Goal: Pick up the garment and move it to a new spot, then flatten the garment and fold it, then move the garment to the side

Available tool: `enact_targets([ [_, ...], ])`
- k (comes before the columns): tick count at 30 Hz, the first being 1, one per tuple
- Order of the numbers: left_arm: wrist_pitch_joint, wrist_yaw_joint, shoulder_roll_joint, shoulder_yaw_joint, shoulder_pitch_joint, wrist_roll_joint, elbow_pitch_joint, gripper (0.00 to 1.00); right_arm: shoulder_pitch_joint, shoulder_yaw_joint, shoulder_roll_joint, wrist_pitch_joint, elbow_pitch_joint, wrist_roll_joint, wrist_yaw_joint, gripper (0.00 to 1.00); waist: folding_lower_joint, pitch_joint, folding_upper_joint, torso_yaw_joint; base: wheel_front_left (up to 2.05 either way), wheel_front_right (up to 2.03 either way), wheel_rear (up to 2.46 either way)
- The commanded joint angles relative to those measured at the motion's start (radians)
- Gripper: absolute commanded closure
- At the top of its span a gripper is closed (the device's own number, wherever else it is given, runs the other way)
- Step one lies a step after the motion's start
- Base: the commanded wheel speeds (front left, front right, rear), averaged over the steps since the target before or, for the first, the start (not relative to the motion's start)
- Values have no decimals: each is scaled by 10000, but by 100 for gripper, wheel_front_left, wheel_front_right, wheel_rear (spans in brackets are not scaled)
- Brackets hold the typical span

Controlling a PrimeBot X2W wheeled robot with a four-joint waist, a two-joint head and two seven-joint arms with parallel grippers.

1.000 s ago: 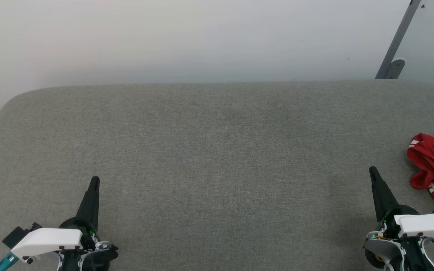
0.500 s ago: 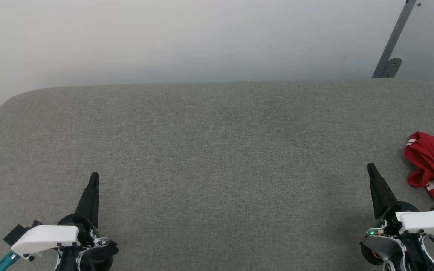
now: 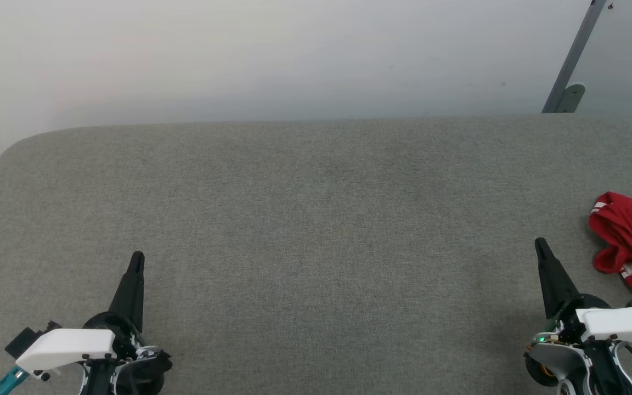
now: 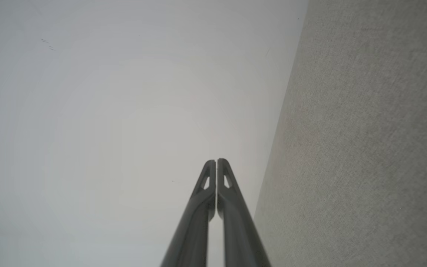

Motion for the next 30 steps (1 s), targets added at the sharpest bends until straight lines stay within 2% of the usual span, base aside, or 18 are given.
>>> enact_targets([
  [1,41,22,-17,42,-113,23,-2,100,-50,7,-28,12,12,36,0,100,0,0,0,0,0,0,0],
  [30,81,22,-57,101,-121,84,1,100,-50,9,-28,10,12,37,0,100,0,0,0,0,0,0,0],
])
